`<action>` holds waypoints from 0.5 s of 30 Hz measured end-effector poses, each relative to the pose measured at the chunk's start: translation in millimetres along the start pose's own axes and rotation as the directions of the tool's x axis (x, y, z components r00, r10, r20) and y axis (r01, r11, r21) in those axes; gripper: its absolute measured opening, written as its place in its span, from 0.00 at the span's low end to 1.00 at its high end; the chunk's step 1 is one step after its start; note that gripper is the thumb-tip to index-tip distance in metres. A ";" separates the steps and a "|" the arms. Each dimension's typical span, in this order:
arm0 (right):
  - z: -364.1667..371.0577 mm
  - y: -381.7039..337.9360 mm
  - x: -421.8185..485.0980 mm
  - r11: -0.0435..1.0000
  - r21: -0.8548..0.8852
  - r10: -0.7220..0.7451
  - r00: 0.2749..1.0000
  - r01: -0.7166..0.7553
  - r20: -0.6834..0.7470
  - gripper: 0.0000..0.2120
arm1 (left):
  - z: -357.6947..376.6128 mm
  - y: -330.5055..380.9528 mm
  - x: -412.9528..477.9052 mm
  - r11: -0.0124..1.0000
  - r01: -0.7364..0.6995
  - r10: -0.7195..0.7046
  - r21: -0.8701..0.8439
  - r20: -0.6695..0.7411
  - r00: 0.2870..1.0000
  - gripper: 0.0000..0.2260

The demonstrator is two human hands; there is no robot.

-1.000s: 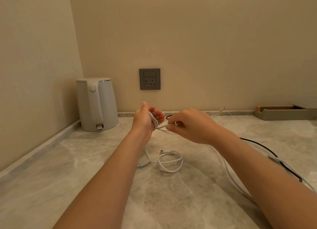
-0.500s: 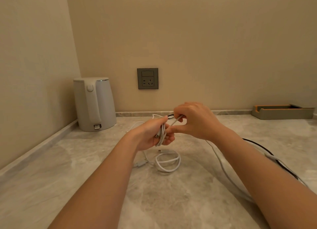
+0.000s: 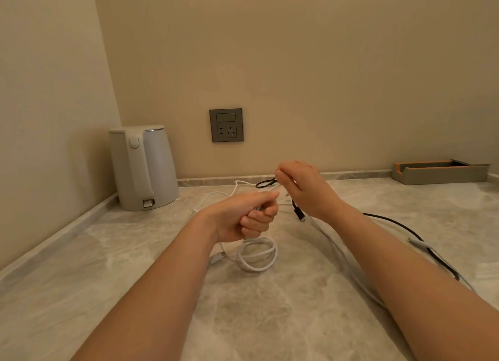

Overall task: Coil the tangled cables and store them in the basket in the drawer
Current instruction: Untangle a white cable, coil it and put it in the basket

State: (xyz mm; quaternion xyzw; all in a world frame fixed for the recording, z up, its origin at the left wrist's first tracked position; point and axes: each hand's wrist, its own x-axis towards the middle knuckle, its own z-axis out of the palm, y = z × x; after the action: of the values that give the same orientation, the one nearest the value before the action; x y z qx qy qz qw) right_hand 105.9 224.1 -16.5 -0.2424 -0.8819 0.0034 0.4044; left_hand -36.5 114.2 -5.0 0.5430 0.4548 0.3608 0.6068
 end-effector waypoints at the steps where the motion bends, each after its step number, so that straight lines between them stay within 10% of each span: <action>1: 1.7 4.3 -1.1 0.999 -0.040 0.006 1.000 -0.005 0.017 0.11 | -2.1 -0.7 0.4 1.000 0.002 -0.002 -0.013 -0.025 1.000 0.19; 7: 4.0 19.4 -6.9 0.985 -0.173 0.013 0.998 -0.002 0.061 0.10 | -18.0 -2.2 -3.9 0.991 -0.021 -0.006 -0.134 -0.204 0.979 0.21; 15: -2.2 27.3 -5.5 0.869 0.076 0.488 0.872 -0.489 0.041 0.15 | -33.8 -2.8 -8.0 0.975 -0.027 -0.042 -0.220 -0.305 0.951 0.21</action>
State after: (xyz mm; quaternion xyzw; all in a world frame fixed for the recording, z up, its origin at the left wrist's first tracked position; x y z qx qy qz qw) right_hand 122.1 245.4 -24.5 -0.4402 -0.7952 0.1449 0.3910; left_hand -71.2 117.5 -6.4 0.4072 0.5027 0.4871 0.5867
